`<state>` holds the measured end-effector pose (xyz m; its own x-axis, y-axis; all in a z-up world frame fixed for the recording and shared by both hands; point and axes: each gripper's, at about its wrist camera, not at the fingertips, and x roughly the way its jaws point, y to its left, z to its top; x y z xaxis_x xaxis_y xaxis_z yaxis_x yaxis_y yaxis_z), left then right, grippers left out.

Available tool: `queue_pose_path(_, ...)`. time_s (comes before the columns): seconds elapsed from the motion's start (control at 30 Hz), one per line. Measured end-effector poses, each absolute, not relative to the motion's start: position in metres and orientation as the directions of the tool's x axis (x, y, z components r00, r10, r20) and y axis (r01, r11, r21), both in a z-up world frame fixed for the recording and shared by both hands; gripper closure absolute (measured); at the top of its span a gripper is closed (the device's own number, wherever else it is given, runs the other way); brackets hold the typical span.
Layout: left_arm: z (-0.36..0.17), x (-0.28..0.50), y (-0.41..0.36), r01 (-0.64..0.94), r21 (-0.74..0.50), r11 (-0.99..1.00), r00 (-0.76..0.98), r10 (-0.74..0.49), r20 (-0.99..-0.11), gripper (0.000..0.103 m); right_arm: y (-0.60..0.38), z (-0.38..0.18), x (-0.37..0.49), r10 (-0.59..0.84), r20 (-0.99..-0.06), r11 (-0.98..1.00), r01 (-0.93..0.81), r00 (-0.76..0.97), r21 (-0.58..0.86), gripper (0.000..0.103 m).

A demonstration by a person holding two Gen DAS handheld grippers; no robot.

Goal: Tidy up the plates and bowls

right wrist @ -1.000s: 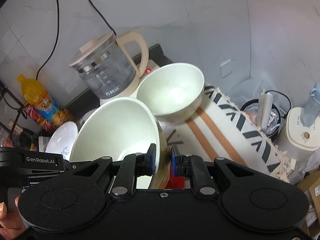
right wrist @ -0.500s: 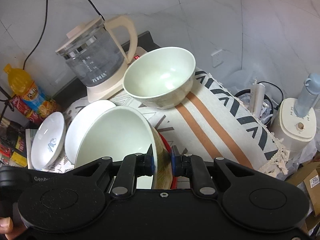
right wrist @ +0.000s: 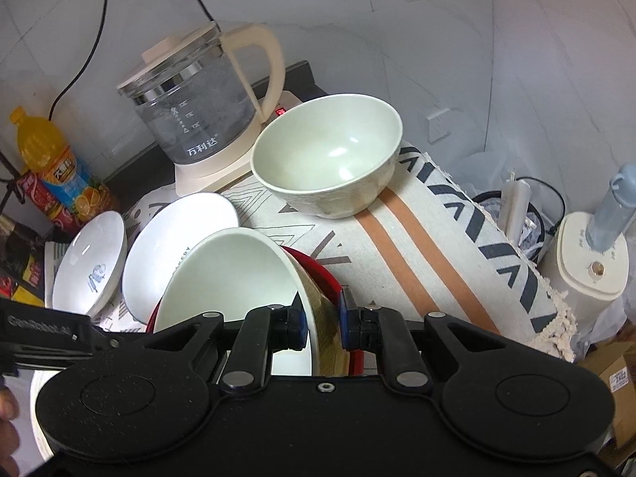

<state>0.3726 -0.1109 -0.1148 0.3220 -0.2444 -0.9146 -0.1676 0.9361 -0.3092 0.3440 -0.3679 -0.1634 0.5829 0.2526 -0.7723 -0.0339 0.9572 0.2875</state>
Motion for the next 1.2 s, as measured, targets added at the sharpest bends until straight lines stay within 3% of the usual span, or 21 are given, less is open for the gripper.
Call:
queue_pose_path(0.73, -0.125, 0.377, -0.110, -0.208, -0.289, 0.934, 0.293, -0.223, -0.930, 0.075, -0.373, -0.150, 0.340, 0.252, -0.773, 0.965, -0.088, 0.582, 0.248, 0.084)
queue_pose_path(0.93, -0.116, 0.386, -0.113, -0.203, -0.294, 0.934, 0.313, -0.223, -0.923, 0.068, -0.384, -0.145, 0.340, 0.257, -0.762, 0.960, -0.063, 0.594, 0.274, 0.084)
queue_pose_path(1.0, -0.111, 0.390, -0.114, -0.203, -0.292, 0.935, 0.321, -0.218, -0.922, 0.061, -0.389, -0.143, 0.341, 0.269, -0.752, 0.953, -0.056, 0.601, 0.296, 0.084)
queue_pose_path(1.07, -0.107, 0.394, -0.117, -0.196, -0.287, 0.938, 0.338, -0.210, -0.917, 0.055, -0.394, -0.142, 0.344, 0.282, -0.749, 0.947, -0.047, 0.599, 0.319, 0.081)
queue_pose_path(1.2, -0.101, 0.405, -0.123, -0.179, -0.277, 0.944, 0.358, -0.200, -0.912, 0.045, -0.405, -0.142, 0.351, 0.287, -0.740, 0.939, -0.025, 0.608, 0.344, 0.059)
